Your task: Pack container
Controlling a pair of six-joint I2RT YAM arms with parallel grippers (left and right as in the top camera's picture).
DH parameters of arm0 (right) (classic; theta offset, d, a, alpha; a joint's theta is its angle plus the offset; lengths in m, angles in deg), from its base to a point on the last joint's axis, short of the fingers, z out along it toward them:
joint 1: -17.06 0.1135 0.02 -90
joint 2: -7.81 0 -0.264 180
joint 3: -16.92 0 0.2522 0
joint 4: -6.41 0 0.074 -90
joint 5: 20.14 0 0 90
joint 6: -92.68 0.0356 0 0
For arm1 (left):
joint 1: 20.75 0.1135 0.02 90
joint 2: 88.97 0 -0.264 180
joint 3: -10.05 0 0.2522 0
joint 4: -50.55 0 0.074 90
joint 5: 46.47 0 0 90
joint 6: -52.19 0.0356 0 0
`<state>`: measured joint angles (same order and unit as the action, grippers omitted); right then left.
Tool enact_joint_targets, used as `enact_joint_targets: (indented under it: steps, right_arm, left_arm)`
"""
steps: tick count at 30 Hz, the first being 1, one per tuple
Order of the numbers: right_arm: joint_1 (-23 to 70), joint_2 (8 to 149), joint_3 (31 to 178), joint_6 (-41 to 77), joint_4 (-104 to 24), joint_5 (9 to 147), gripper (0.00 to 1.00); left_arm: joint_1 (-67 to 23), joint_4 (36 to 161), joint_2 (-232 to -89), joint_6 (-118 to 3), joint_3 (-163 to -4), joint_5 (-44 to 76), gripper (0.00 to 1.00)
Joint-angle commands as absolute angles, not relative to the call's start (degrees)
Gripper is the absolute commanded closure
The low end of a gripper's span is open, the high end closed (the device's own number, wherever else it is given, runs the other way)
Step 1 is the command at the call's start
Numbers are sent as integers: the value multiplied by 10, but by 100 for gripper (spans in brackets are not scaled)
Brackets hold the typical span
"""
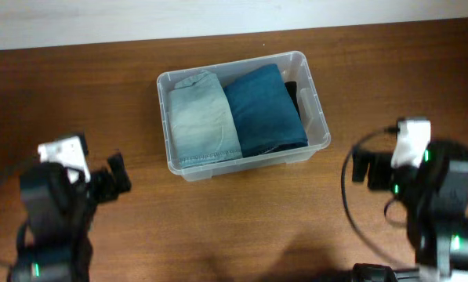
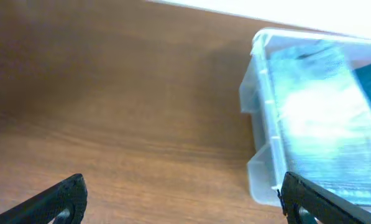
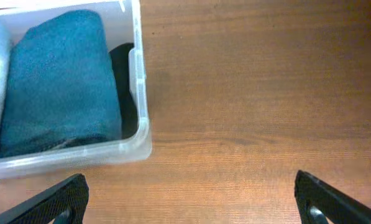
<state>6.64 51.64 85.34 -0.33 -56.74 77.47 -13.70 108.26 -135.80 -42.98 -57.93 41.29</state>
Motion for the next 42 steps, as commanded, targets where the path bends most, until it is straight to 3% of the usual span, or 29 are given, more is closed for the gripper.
enact_joint_targets:
  steps: [1, 7, 26, 39, 42]
  right_arm:
    - [65, 448, 821, 2, -582, 781, 2]
    - [65, 400, 818, 2, -618, 789, 2]
    - [77, 361, 800, -10, -618, 790, 2]
    - [150, 91, 494, -30, -355, 798, 2]
    - [151, 83, 447, -29, -287, 798, 2]
  left_arm:
    - [-135, 1084, -1294, -429, -553, 403, 1]
    - [-135, 1106, -1230, -429, -553, 403, 1]
    - [-135, 1107, -1227, -429, -553, 403, 1]
    - [-135, 1107, -1227, -429, -553, 403, 1]
    - [-135, 1107, -1227, -429, -553, 403, 1]
